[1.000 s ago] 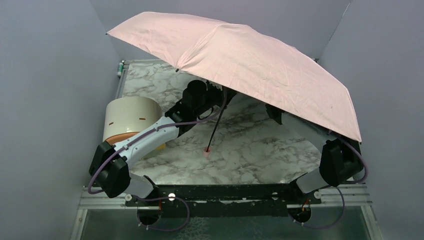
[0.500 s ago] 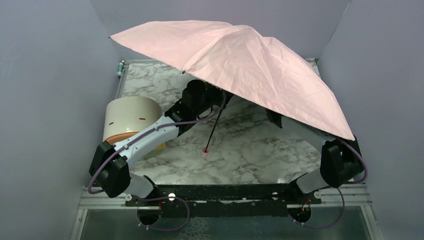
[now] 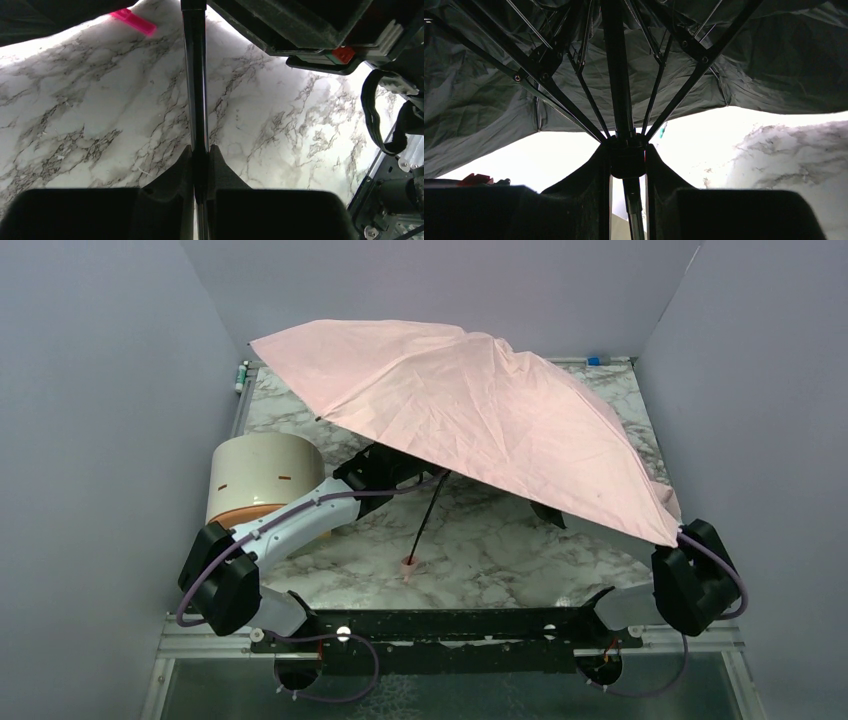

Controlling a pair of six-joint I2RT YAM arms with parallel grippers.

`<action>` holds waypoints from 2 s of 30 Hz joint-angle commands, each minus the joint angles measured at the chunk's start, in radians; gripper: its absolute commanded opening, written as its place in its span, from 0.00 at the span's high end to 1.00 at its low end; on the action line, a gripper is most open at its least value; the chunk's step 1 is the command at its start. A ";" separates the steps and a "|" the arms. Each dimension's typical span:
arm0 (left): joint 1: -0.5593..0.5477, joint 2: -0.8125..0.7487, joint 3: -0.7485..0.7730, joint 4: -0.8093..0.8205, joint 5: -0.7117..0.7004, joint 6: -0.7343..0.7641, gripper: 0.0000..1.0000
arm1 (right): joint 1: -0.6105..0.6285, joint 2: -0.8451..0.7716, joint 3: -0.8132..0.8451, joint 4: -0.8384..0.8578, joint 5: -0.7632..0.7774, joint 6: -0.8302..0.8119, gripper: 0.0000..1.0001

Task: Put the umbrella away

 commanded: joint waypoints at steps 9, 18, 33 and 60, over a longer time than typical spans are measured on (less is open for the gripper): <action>0.007 -0.016 0.037 0.236 0.032 0.037 0.66 | 0.048 -0.171 0.079 -0.268 0.168 0.091 1.00; 0.005 0.009 0.047 0.242 0.130 0.033 0.39 | -0.075 -0.214 0.189 -0.319 0.179 0.101 0.99; 0.001 0.013 0.058 0.238 0.178 0.044 0.83 | -0.161 -0.190 0.314 -0.388 0.069 0.029 0.99; 0.001 -0.044 0.031 0.243 0.101 0.071 1.00 | 0.116 -0.249 -0.109 -0.443 -0.019 0.160 0.99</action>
